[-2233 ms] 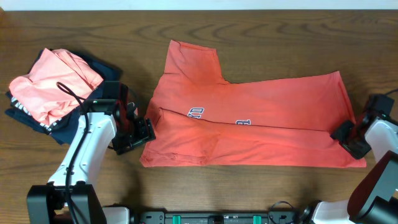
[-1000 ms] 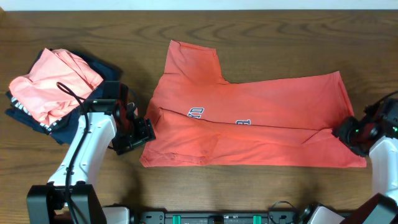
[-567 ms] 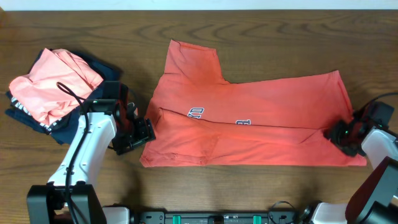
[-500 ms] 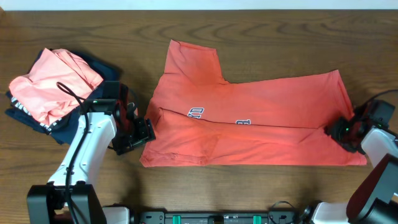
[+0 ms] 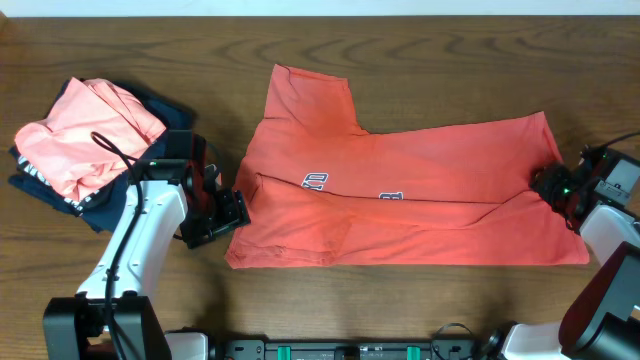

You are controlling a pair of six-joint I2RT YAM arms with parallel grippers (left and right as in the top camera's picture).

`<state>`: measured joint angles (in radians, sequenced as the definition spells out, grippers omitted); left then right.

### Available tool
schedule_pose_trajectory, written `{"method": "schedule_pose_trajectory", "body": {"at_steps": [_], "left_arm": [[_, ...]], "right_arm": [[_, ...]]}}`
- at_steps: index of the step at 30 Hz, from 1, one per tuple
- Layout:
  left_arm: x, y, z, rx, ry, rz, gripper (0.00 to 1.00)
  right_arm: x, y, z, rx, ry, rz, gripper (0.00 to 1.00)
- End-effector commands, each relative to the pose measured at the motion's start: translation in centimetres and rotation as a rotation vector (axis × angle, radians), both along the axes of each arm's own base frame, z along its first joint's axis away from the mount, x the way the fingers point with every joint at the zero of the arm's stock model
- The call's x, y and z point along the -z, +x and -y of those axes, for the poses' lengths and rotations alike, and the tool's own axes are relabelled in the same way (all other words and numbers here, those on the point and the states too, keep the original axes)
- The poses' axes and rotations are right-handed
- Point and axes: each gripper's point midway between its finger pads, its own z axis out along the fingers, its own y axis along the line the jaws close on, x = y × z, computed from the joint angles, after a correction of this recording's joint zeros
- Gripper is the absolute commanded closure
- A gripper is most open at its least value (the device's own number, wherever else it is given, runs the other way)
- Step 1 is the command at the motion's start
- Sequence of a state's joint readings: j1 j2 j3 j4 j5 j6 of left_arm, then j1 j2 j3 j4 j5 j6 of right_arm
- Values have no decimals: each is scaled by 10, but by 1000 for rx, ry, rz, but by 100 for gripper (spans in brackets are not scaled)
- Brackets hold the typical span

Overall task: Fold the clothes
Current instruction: 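Move both grippers to the T-shirt's top corners and grasp them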

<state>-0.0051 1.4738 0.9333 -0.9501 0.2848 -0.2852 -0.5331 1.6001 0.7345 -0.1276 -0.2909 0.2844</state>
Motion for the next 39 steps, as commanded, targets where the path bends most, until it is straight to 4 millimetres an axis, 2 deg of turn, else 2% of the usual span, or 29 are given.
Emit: {"method": "schedule_pose_trajectory", "body": {"at_steps": [1, 5, 8, 11, 13, 17, 22, 25, 29, 33, 37, 39], "left_arm": [[-26, 23, 1, 41, -1, 112, 26], [-63, 63, 9, 120, 4, 290, 18], [-85, 95, 21, 171, 4, 420, 14], [-93, 122, 33, 216, 4, 492, 12], [-91, 142, 36, 225, 4, 523, 10], [-75, 193, 41, 224, 6, 605, 9], [-56, 253, 47, 219, 7, 767, 9], [-40, 274, 55, 229, -12, 817, 9], [-13, 290, 64, 242, -17, 841, 9], [12, 297, 72, 253, -22, 844, 9], [34, 297, 85, 276, -33, 827, 10], [43, 293, 93, 292, -39, 811, 14]], "right_arm": [[-39, 11, 2, -10, -33, 73, 49], [-82, 6, -6, -69, -68, 70, 47], [-102, -6, -25, -182, -93, 2, 44], [-108, -19, -43, -246, -75, -71, 37], [-106, -27, -54, -276, -52, -112, 36], [-100, -35, -70, -324, -31, -158, 28], [-98, -39, -86, -366, -2, -178, 25], [-98, -40, -88, -371, -1, -185, 25], [-98, -40, -88, -370, -1, -186, 25], [-98, -40, -88, -370, -1, -185, 25], [-98, -40, -87, -370, -1, -185, 24], [-98, -40, -88, -371, -1, -185, 24]]}}
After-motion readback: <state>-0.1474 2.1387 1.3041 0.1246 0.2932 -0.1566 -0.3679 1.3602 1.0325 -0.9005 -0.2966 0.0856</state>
